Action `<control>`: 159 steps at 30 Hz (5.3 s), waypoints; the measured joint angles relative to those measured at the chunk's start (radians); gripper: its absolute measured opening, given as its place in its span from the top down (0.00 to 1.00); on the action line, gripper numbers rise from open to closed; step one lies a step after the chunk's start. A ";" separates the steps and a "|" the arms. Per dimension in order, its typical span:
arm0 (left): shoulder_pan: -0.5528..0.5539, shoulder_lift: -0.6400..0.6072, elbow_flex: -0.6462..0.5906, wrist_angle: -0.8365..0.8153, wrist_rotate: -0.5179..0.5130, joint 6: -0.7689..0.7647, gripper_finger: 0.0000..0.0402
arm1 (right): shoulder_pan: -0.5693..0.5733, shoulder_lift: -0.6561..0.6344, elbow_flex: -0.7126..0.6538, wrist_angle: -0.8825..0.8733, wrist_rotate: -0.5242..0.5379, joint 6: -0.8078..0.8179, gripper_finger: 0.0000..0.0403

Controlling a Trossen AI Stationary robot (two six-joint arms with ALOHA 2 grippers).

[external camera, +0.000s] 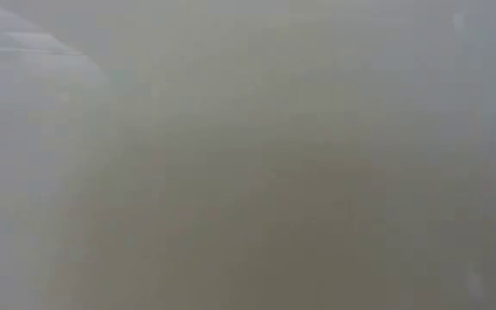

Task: Pick & Place Toothbrushes
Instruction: Put the blue toothbrush into the top transparent bin, then put the purple toothbrush into the white bin

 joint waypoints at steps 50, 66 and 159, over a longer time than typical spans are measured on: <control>0.035 0.081 -0.307 0.407 0.032 0.008 0.83 | 0.000 0.000 0.000 -0.019 0.000 -0.042 0.99; 0.016 -0.016 -0.270 0.377 -0.123 -0.063 0.61 | 0.000 0.000 0.000 -0.021 0.000 -0.042 0.99; -0.670 -0.353 -0.613 0.599 0.447 -1.533 0.69 | 0.000 0.000 0.000 -0.032 0.000 -0.042 0.99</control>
